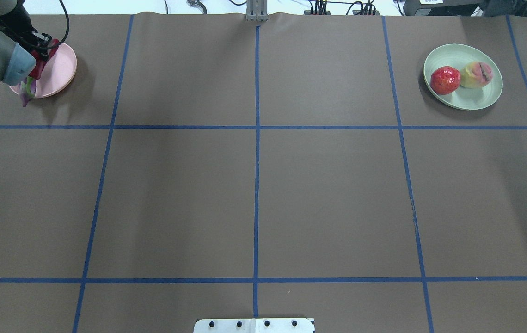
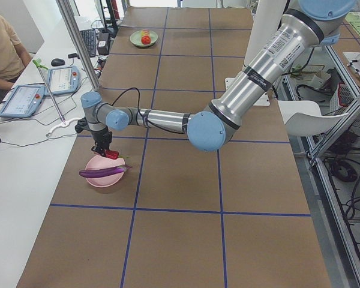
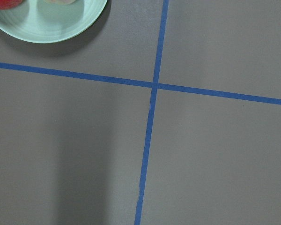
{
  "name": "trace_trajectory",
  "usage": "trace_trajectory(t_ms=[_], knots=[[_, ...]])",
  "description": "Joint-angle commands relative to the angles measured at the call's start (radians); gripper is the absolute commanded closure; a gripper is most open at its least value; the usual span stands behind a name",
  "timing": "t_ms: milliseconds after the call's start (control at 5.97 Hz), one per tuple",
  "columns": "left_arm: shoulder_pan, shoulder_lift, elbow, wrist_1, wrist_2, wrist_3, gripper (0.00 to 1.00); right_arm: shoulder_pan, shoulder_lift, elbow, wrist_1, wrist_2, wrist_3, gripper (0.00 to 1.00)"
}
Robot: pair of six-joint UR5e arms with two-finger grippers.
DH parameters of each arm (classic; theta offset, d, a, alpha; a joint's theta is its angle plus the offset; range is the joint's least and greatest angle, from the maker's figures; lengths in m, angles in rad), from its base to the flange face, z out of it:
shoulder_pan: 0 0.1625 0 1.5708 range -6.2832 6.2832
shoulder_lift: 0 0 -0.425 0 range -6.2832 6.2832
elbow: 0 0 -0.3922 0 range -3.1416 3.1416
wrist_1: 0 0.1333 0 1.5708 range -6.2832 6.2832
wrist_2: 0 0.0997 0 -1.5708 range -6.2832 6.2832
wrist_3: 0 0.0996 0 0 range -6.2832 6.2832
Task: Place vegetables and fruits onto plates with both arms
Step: 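Release the chili pepper and withdraw the left gripper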
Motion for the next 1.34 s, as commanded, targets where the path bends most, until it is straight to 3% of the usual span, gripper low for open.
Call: trace_trajectory(t_ms=[0,168,335,503,838,1006,1173], knots=[[0.009,0.003,-0.031,-0.003,-0.009,-0.034,0.0,0.0,0.001,0.0,0.001,0.001,0.0,0.0],[-0.017,0.003,-0.074,0.008,-0.063,-0.034,0.0,0.0,0.001,0.0,0.001,0.001,0.0,0.0],[-0.097,0.062,-0.161,0.05,-0.212,-0.028,0.0,0.0,0.001,0.002,0.0,0.001,0.0,0.0],[-0.168,0.189,-0.319,0.057,-0.265,-0.022,0.0,0.0,0.001,0.002,0.0,0.005,0.0,0.0],[-0.224,0.519,-0.668,0.057,-0.276,0.042,0.0,0.0,0.004,0.003,0.0,0.016,0.002,0.0],[-0.297,0.634,-0.748,0.124,-0.276,0.207,0.0,0.002,0.002,0.003,0.0,0.016,0.0,0.0],[-0.371,0.672,-0.773,0.246,-0.27,0.386,0.0,0.0,-0.001,0.006,0.0,0.018,0.002,0.0]])
